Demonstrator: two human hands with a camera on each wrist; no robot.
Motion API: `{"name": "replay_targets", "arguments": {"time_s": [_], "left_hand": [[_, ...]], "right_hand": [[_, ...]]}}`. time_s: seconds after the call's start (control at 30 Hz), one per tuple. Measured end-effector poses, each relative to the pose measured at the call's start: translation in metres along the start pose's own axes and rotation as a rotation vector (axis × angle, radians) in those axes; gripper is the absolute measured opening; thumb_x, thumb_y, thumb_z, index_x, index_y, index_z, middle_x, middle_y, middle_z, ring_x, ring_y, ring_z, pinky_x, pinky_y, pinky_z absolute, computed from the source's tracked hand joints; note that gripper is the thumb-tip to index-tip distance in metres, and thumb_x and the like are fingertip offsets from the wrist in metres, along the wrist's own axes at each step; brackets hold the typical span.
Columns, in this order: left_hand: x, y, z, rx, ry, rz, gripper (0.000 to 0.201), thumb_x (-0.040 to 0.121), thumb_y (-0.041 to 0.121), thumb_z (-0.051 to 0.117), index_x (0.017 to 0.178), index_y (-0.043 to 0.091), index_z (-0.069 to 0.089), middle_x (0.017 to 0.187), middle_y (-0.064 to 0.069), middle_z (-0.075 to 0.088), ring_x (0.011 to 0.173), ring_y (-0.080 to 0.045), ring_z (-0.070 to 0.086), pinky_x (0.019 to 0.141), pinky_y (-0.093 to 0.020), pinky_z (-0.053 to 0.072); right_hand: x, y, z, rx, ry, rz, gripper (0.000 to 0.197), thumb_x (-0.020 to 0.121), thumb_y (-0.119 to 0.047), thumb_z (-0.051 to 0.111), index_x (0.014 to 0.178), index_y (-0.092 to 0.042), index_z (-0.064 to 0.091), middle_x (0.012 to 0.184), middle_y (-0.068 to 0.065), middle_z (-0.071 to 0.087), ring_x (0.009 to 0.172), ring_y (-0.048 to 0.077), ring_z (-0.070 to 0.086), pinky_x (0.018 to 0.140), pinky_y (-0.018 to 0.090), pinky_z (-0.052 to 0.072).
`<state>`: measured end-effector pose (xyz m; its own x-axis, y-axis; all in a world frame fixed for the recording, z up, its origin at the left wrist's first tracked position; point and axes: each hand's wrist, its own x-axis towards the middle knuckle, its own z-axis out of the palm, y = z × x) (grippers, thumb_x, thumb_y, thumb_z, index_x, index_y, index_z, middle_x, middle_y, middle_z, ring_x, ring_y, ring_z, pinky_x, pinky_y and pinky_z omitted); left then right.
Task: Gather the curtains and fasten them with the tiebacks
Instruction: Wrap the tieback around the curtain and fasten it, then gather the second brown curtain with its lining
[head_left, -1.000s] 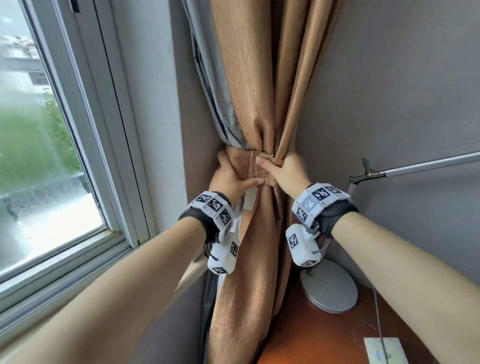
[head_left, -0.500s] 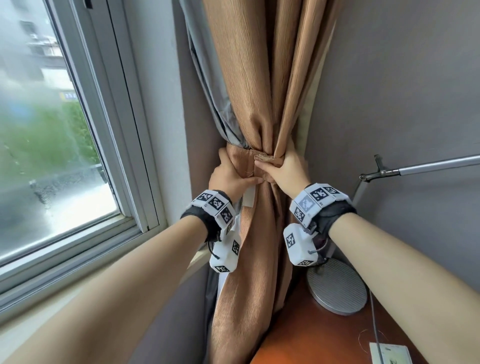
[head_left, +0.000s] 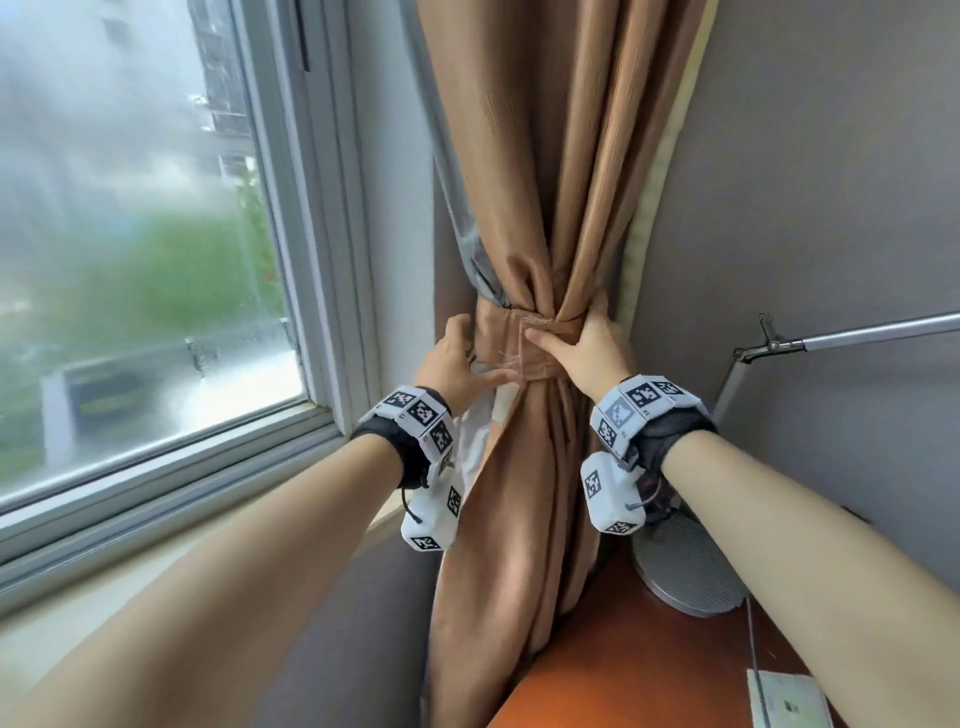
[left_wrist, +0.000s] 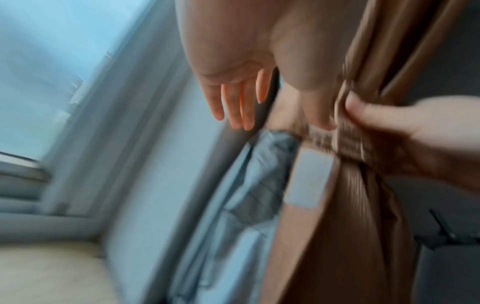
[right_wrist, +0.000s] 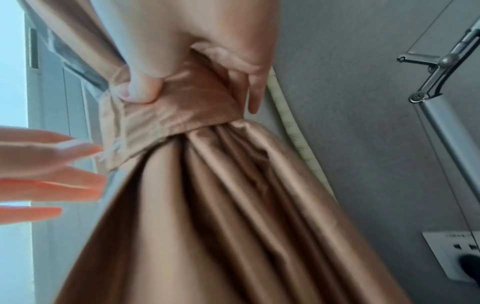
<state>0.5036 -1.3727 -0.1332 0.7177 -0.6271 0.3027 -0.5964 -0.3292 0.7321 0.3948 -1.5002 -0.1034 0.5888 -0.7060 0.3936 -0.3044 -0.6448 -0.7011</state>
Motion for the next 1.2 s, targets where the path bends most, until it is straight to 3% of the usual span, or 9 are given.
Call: {"name": "replay_targets", "arguments": {"time_s": [0.2,0.3,0.43,0.53,0.63,0.8,0.97,1.1,1.2], "left_hand": [[-0.069,-0.053,-0.117,0.055,0.109,-0.098,0.051,0.087,0.046,0.060,0.122,0.010,0.053,0.116,-0.009,0.067,0.104,-0.022,0.064,0.093,-0.035,0.051],[-0.130,-0.093,-0.197,0.133,0.225,-0.114,0.038,0.089,0.040,0.059,0.109,0.007,0.064,0.109,-0.009,0.070,0.101,-0.022,0.066,0.090,-0.033,0.051],[-0.226,-0.145,-0.308,0.181,0.385,-0.191,0.028,0.089,0.033,0.061,0.099,0.008,0.068,0.100,-0.009,0.072,0.096,-0.022,0.066,0.087,-0.030,0.050],[-0.322,-0.183,-0.407,0.229,0.514,-0.256,0.022,0.088,0.028,0.063,0.096,0.008,0.070,0.094,-0.009,0.072,0.089,-0.020,0.065,0.083,-0.027,0.049],[-0.418,-0.211,-0.494,0.333,0.553,-0.327,0.021,0.088,0.025,0.064,0.096,0.007,0.070,0.093,-0.009,0.072,0.087,-0.020,0.066,0.084,-0.032,0.052],[-0.589,-0.234,-0.617,0.429,0.812,-0.438,0.016,0.085,0.019,0.067,0.090,0.005,0.071,0.090,-0.008,0.072,0.083,-0.018,0.065,0.083,-0.027,0.048],[-0.750,-0.249,-0.700,0.565,1.121,-0.652,0.017,0.086,0.020,0.065,0.097,0.007,0.067,0.101,-0.008,0.070,0.097,-0.020,0.062,0.088,-0.022,0.040],[-0.874,-0.261,-0.751,0.858,1.397,-0.841,0.038,0.080,0.027,0.067,0.112,0.007,0.061,0.121,-0.015,0.055,0.117,-0.035,0.049,0.101,-0.037,0.034],[-0.939,-0.266,-0.782,1.186,1.616,-1.029,0.073,0.069,0.040,0.075,0.131,0.014,0.048,0.148,-0.019,0.030,0.137,-0.039,0.028,0.108,-0.049,0.024]], "right_hand": [[-0.054,-0.065,0.047,0.099,0.318,0.274,0.073,0.087,-0.027,0.059,0.143,-0.003,0.020,0.146,0.020,0.033,0.132,0.037,0.036,0.105,0.045,0.030],[-0.102,-0.138,0.091,0.190,0.269,0.318,0.070,0.090,-0.020,0.052,0.147,-0.007,0.012,0.153,0.018,0.019,0.138,0.037,0.026,0.112,0.049,0.021],[-0.187,-0.252,0.166,0.289,0.105,0.089,0.066,0.092,-0.024,0.050,0.146,-0.009,0.017,0.152,0.014,0.027,0.138,0.031,0.029,0.112,0.047,0.023],[-0.279,-0.360,0.222,0.471,-0.004,-0.128,0.055,0.090,-0.022,0.053,0.138,-0.008,0.033,0.139,0.015,0.043,0.127,0.032,0.043,0.106,0.043,0.034],[-0.375,-0.466,0.259,0.721,-0.063,-0.454,0.041,0.087,-0.013,0.054,0.125,-0.002,0.046,0.117,0.016,0.057,0.106,0.028,0.055,0.092,0.027,0.040],[-0.540,-0.619,0.298,0.925,-0.265,-0.918,0.035,0.086,-0.009,0.053,0.120,0.000,0.050,0.105,0.015,0.058,0.091,0.014,0.053,0.080,0.024,0.045],[-0.683,-0.716,0.332,1.058,-0.597,-1.017,0.037,0.089,-0.014,0.054,0.124,-0.004,0.048,0.113,0.013,0.054,0.095,0.011,0.049,0.086,0.032,0.048],[-0.795,-0.779,0.362,1.108,-0.869,-1.038,0.041,0.089,-0.020,0.057,0.126,-0.006,0.046,0.118,0.012,0.051,0.097,0.014,0.050,0.093,0.036,0.046],[-0.864,-0.824,0.391,1.098,-0.993,-1.060,0.058,0.086,-0.030,0.062,0.133,-0.006,0.039,0.127,0.014,0.048,0.114,0.026,0.049,0.103,0.041,0.040]]}}
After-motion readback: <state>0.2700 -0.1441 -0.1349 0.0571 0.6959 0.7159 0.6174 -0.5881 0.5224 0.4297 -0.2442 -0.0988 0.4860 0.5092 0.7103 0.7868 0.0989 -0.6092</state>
